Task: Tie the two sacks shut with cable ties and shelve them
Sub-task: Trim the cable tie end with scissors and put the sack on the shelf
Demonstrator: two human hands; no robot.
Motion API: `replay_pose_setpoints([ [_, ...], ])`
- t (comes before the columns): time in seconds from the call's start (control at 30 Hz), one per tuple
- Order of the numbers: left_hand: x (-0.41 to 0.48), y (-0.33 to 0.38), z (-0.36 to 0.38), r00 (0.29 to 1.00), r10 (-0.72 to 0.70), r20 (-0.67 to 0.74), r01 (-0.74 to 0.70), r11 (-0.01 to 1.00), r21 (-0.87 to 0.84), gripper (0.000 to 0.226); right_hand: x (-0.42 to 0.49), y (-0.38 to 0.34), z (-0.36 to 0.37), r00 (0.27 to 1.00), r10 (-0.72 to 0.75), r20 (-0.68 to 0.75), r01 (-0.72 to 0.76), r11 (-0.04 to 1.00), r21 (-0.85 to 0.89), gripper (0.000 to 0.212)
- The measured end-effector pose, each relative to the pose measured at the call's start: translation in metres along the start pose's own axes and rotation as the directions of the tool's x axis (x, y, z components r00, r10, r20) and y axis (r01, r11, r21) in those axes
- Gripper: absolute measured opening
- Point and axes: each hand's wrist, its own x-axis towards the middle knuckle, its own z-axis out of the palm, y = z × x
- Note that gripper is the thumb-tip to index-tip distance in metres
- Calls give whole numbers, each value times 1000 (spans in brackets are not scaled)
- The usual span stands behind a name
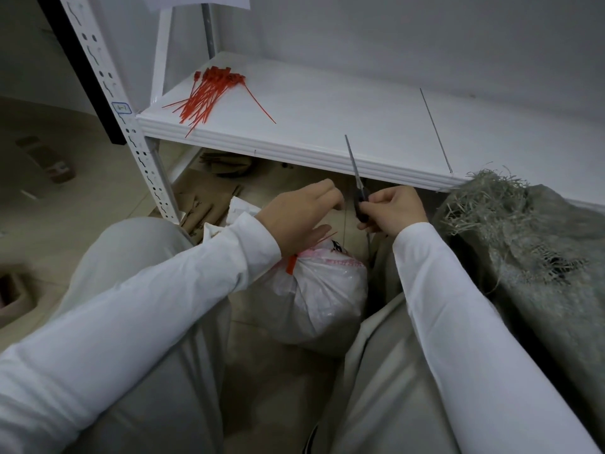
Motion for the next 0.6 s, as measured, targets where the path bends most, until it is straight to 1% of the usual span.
replay_pose_setpoints([
  [0.03,1,-5,2,995,-69,67,68,998,18,32,0,3,-3,1000,4,-12,-4,1000,-6,18],
  [0.07,2,-10,4,973,-152,173,143,988,62,35,1,5,-6,1000,5,-26,-5,1000,-8,18],
  [0.1,3,-14,7,924,-236,300,205,970,131,39,2,8,-8,999,5,-35,-5,1000,-9,17],
  [0.13,3,-16,11,859,-303,413,237,950,203,44,4,10,-10,999,7,-42,-7,1000,-7,16],
  [0.17,3,-18,14,799,-344,493,247,935,253,48,5,13,-12,999,12,-45,-12,1000,-3,16],
  [0.2,4,-20,18,762,-361,538,248,929,273,47,5,15,-14,999,18,-45,-18,1000,-8,18],
  [0.23,5,-20,20,748,-359,558,246,931,269,44,6,16,-16,999,20,-42,-21,999,-25,20],
  [0.3,9,-20,24,764,-326,557,230,944,238,33,7,19,-18,999,15,-36,-17,998,-62,22],
  [0.37,13,-21,27,776,-306,551,219,951,219,27,8,21,-19,999,6,-36,-9,996,-91,24],
  [0.53,17,-23,36,782,-328,529,231,942,243,24,15,23,-20,999,-35,-31,30,990,-140,26],
  [0.6,20,-23,37,809,-325,489,252,945,210,23,17,25,-20,999,-44,-32,39,990,-137,26],
])
